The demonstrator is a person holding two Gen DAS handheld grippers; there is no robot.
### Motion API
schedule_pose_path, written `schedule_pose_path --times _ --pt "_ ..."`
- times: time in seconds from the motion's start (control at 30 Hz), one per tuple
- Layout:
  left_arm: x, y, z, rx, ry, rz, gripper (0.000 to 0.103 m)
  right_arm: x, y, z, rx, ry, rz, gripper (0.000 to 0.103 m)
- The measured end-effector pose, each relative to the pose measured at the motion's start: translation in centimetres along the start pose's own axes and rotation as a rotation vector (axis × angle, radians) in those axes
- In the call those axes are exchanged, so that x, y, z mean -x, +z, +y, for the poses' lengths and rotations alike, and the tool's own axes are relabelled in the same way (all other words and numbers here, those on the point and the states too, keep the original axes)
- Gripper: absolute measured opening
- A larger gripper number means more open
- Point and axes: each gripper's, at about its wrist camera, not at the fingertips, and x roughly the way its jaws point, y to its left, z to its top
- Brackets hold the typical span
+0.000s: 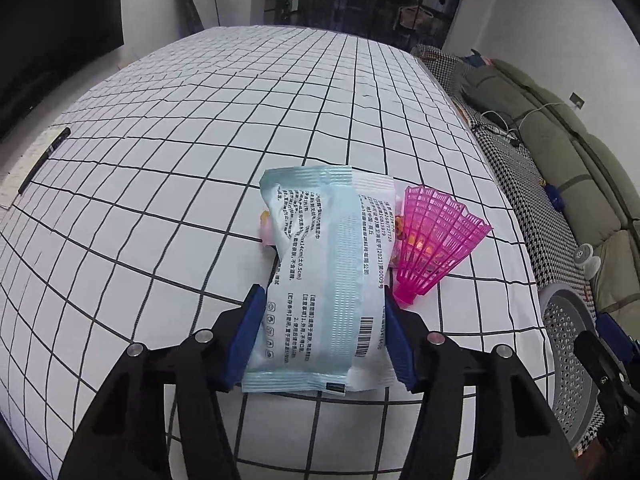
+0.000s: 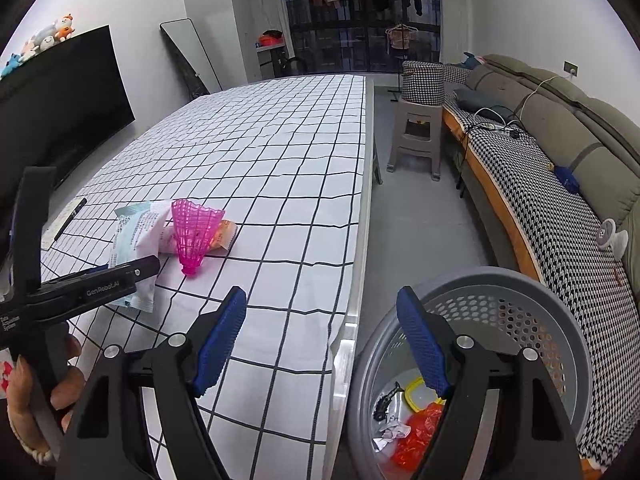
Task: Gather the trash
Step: 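Grasp the blue-white snack packet with the left tool while the right tool grasps the pink shuttlecock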
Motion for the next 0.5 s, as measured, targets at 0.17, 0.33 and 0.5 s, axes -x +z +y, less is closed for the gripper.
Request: schedule_pose_path --times 0.17,0.33,0.5 --pt "2.1 -0.2 1.2 0.006 0.014 -0.049 0.056 -0.3 0.0 1.6 0.018 0.029 0.013 0.074" --pt "3.8 -0.3 2.7 0.008 0.032 -0.087 0.056 -1.0 0.4 3.9 0.043 0.065 0.020 0.074" --pt "4.8 -0.2 4.2 0.020 0.044 -0.118 0.056 -2.5 1.1 6.5 0.063 0.099 0.044 0.074"
